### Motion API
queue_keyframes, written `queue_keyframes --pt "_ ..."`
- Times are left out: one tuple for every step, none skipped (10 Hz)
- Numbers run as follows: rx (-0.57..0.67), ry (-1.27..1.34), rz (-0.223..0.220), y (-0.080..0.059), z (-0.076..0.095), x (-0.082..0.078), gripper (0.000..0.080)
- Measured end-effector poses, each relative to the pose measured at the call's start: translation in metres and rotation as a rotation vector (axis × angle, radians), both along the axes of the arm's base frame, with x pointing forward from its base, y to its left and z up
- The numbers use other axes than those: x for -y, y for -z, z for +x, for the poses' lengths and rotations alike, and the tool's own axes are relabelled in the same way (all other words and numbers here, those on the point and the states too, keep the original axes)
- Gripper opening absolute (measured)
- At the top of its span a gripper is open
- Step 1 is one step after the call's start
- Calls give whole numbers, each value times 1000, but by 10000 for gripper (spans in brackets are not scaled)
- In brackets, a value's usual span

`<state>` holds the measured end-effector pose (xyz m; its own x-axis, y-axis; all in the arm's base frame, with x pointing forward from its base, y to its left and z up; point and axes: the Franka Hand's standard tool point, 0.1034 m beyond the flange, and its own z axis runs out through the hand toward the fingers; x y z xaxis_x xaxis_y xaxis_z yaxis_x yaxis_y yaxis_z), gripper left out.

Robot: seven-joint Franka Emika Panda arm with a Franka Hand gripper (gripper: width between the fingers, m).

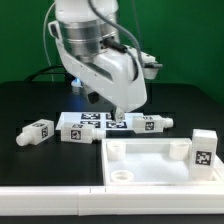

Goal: Assemble square table

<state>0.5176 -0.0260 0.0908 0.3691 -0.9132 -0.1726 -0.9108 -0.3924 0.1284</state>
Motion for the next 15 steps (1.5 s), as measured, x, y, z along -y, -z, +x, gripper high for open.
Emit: queue_keyframes --pt "82 96 -56 1 -1 5 649" --pt "94 127 -83 6 -14 5 649" --pt "96 114 -87 7 -15 6 649" --pt "97 116 -83 7 -14 5 649" --pt "96 123 -79 8 -15 4 649" --pt "90 226 -81 9 -15 2 649" --pt "88 358 -104 13 -18 7 649" --pt "80 536 -132 23 -30 21 649" --pt "64 625 -160 32 -42 27 649" --pt "38 695 -177 40 -53 28 649" --pt "42 688 -172 39 -49 26 649" --pt "45 681 -164 39 -48 24 649" --pt "43 680 -159 40 -49 23 649" --pt "42 676 -158 40 -49 22 649" --pt "40 686 -156 43 -54 22 649"
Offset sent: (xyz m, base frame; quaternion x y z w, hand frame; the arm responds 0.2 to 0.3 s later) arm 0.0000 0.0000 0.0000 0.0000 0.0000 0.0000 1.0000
